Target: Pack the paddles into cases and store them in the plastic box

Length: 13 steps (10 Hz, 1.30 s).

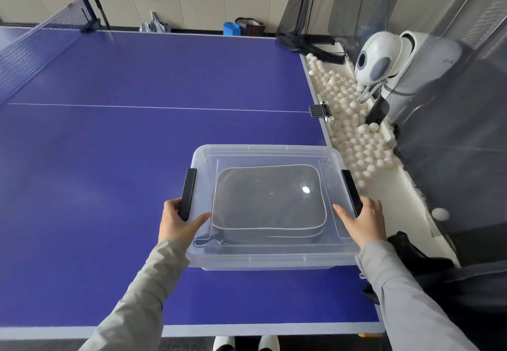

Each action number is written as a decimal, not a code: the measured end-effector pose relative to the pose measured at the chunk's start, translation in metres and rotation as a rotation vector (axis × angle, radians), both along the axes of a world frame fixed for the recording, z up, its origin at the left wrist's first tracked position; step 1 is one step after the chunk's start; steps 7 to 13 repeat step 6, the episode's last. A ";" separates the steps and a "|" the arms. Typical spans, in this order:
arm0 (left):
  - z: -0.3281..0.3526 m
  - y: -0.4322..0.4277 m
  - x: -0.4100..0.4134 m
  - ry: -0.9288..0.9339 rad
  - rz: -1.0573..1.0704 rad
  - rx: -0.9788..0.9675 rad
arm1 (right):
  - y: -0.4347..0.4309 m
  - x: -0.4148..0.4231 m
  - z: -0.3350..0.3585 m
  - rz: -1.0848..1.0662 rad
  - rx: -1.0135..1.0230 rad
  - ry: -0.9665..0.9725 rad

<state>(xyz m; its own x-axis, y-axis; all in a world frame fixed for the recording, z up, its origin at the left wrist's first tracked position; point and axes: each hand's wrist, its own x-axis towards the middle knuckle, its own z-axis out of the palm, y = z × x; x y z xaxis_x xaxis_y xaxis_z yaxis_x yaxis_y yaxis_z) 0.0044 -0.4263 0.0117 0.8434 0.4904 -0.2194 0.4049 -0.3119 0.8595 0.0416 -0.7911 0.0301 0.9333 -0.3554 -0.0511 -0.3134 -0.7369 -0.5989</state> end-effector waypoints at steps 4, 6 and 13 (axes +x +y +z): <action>0.014 0.006 0.009 0.159 -0.143 0.208 | 0.016 0.005 0.015 0.013 -0.121 0.092; 0.041 -0.014 0.024 0.074 -0.358 0.711 | 0.046 0.022 0.037 0.151 -0.136 -0.072; 0.041 -0.014 0.024 0.074 -0.358 0.711 | 0.046 0.022 0.037 0.151 -0.136 -0.072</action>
